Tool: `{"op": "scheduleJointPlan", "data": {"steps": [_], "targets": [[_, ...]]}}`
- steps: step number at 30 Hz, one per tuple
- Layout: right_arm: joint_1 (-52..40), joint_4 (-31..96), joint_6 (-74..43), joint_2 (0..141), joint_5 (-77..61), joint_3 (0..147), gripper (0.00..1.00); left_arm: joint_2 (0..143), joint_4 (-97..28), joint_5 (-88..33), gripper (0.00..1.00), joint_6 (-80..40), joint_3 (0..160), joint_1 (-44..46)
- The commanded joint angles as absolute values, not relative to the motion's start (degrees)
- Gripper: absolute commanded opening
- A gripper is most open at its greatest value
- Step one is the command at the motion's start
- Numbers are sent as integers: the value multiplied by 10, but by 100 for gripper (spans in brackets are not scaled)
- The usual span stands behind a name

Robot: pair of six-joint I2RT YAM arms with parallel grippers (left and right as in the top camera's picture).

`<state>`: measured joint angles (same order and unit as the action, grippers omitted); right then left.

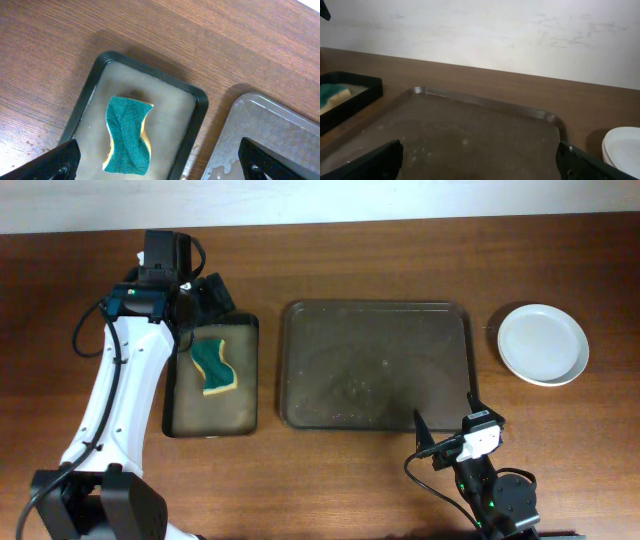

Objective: Clean dirty plates on tray and stack at the side

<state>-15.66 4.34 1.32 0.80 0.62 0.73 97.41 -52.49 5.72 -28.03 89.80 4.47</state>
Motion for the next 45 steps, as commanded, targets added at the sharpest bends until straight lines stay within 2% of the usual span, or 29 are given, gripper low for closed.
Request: {"op": "scheduleJointPlan", "data": {"steps": [1, 18, 45], "targets": [[-159, 47, 11, 2, 14, 3, 98, 976, -524, 51, 99, -271, 899, 43], [-4, 47, 11, 2, 7, 3, 98, 976, -524, 52, 99, -271, 899, 43], [-3, 47, 11, 2, 7, 3, 98, 976, -524, 51, 99, -271, 899, 43]]}}
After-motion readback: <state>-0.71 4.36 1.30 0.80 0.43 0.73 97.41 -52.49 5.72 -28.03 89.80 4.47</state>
